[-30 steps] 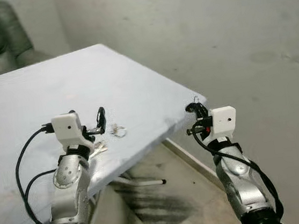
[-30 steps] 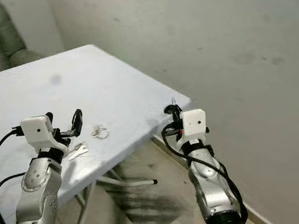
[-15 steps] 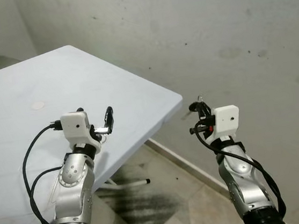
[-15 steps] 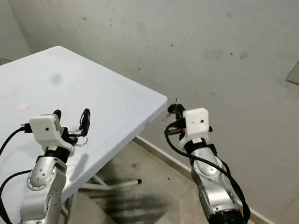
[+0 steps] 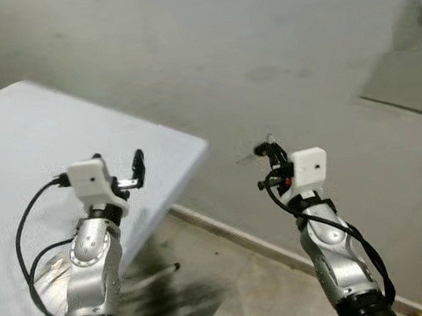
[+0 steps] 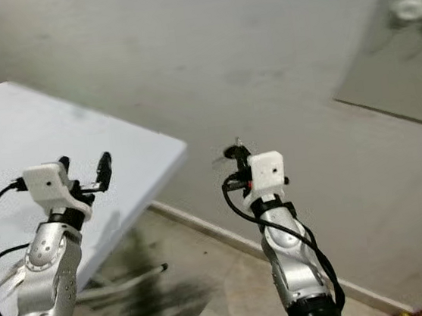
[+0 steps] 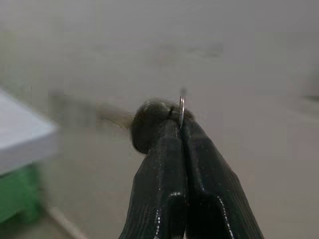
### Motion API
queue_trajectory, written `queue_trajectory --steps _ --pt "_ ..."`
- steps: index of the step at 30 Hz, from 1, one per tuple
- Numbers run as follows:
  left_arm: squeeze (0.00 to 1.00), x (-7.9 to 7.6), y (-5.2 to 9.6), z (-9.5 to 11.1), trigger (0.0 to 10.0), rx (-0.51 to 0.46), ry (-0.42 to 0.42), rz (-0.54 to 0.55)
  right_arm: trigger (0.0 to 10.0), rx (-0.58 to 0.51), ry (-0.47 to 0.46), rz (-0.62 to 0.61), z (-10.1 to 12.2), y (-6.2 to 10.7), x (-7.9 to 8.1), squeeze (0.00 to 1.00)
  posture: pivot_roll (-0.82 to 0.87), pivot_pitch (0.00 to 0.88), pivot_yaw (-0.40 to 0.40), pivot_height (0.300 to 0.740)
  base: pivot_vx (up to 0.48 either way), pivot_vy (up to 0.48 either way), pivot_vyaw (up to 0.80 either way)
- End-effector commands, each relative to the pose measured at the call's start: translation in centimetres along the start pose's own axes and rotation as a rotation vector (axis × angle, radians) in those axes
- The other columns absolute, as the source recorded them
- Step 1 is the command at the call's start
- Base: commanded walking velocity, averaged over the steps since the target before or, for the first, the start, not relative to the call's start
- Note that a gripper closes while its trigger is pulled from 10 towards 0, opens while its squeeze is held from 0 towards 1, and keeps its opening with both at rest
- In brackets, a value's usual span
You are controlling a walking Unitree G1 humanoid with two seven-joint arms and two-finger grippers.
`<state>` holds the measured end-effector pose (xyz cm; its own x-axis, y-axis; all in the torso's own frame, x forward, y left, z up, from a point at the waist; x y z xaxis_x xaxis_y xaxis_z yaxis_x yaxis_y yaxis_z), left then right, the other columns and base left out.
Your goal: Hang keys on a hook
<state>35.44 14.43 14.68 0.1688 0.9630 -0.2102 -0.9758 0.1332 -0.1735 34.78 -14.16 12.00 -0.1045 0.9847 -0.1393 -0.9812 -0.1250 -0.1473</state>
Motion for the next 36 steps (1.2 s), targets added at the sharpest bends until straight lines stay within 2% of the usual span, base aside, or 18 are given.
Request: queue_trajectory --steps 1,17,21,25,33,36 --pt "0.0 1.4 0.3 0.0 10.0 0.009 -0.032 0.04 10.0 -0.028 -0.013 0.023 0.7 -0.3 0.9 0.0 -0.01 0.0 -0.04 0.74 0.0 0.0 -0.74" --pt "0.0 1.6 0.0 -0.1 10.0 0.022 -0.058 0.073 10.0 -0.026 -0.013 -0.004 0.7 -0.2 0.7 0.0 -0.01 0.0 -0.032 0.74 0.0 0.0 -0.74" --pt "0.0 1.3 0.0 -0.3 10.0 0.026 -0.06 0.07 10.0 -0.012 0.002 -0.035 0.5 -0.2 0.4 0.0 -0.01 0.0 -0.028 0.74 0.0 0.0 0.0" --pt "0.0 0.8 0.2 -0.7 10.0 0.042 -0.059 0.058 10.0 0.033 -0.029 -0.089 -0.2 -0.2 -0.2 0.0 -0.01 0.0 -0.018 0.74 0.0 0.0 0.0" --pt "0.0 0.7 0.2 -0.7 10.0 0.044 -0.059 0.057 10.0 0.038 -0.03 -0.097 -0.3 -0.2 -0.3 0.0 -0.01 0.0 -0.018 0.74 0.0 0.0 0.0" --pt "0.0 0.4 0.1 -1.2 10.0 0.075 -0.029 0.056 10.0 0.063 -0.057 -0.137 -0.8 0.4 -0.4 0.0 -0.02 0.0 0.003 0.74 0.0 0.0 0.0"
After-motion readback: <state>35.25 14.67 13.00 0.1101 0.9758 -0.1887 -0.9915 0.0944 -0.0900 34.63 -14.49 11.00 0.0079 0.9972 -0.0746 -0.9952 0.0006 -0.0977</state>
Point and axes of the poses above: a point about 5 cm out from each wrist's last joint towards the gripper, its own y axis pointing back from the gripper into the wrist, its own z axis along the axis of the wrist's last joint, x = y × z, the point moved 4 cm from there along -y, pointing out of the wrist towards the gripper, and after that the axes turned 6 degrees about y, right-handed, at the moved point
